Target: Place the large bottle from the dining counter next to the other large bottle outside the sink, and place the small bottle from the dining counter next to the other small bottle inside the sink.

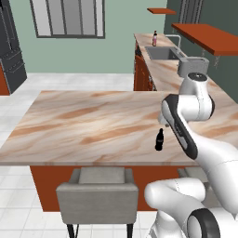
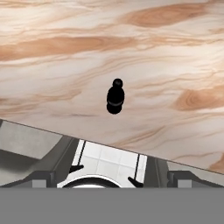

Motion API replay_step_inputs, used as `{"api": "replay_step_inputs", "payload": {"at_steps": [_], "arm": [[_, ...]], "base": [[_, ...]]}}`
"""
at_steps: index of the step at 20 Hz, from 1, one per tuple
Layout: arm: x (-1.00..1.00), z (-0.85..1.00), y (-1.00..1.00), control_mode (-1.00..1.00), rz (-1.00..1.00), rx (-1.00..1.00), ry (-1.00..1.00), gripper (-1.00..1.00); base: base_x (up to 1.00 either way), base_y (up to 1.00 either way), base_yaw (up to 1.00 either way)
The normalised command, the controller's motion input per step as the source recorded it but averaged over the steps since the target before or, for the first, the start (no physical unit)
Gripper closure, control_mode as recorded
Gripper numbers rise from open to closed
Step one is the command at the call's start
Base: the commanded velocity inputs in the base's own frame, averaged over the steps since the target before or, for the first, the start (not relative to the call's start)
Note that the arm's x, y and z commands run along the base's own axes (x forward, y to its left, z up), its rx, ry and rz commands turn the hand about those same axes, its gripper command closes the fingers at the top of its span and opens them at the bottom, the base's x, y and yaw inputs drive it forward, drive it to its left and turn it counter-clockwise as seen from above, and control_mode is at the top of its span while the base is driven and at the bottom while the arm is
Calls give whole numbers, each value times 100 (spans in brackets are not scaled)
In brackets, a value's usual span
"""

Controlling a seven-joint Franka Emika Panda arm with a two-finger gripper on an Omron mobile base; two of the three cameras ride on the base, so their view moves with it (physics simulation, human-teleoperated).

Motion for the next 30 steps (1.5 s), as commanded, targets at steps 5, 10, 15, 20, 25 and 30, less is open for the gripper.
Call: {"api": "replay_step_inputs", "payload": {"at_steps": [5,10,15,20,25,30], "arm": [[10,-5,0,-100,0,0,0,-100],[12,-3,0,-100,0,0,0,-100],[15,-4,0,-100,0,1,-1,-100],[15,-9,0,-100,0,2,-3,-100],[10,-14,-1,-100,0,1,-1,-100],[16,-15,-3,-100,0,0,0,-100]], "base": [[0,0,0],[0,0,0],[0,0,0],[0,0,0],[0,0,0],[0,0,0]]}}
